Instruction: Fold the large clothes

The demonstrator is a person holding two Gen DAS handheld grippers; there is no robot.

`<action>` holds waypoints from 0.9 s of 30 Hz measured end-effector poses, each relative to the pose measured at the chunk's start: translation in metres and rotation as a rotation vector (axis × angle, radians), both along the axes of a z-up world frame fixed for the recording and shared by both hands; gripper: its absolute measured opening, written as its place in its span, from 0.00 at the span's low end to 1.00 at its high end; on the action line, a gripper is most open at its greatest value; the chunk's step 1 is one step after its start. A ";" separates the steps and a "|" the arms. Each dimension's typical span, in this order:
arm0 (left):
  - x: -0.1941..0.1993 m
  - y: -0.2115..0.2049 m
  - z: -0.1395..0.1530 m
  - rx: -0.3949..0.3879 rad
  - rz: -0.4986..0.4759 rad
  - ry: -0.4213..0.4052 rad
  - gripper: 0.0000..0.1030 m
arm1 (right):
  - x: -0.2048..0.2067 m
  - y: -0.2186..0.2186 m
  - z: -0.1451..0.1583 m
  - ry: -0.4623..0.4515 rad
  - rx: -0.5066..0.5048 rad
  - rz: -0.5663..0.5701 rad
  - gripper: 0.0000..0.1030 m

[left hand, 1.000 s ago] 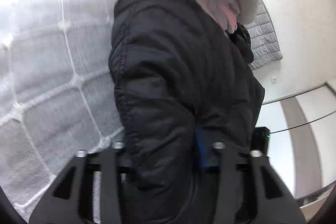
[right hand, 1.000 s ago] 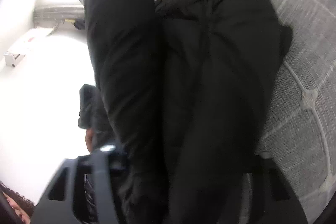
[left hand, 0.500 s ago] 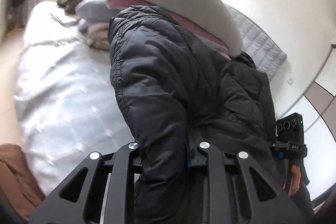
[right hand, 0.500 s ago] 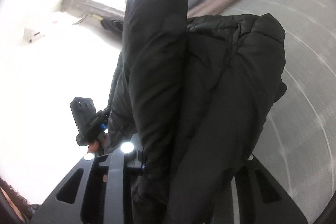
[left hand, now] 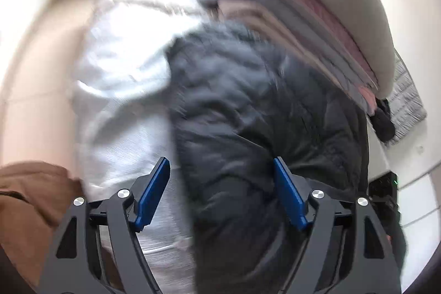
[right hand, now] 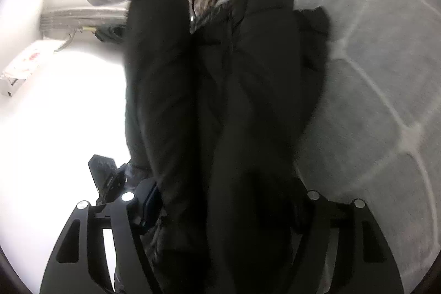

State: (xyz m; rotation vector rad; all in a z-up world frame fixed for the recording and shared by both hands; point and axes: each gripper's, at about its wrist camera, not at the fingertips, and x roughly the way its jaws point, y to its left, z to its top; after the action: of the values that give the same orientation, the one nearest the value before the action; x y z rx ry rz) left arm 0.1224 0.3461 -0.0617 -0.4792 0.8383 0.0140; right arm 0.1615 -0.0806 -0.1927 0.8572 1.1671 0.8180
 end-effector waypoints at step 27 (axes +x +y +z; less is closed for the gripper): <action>-0.166 -0.131 0.071 0.469 0.003 -0.240 0.75 | -0.143 0.045 0.118 -0.482 -0.342 -0.084 0.90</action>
State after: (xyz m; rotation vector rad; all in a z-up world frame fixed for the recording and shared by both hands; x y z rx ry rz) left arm -0.0435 0.2147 0.0092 -0.0377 0.5724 0.1503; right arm 0.0189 -0.0354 -0.0746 0.3916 0.8044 0.6804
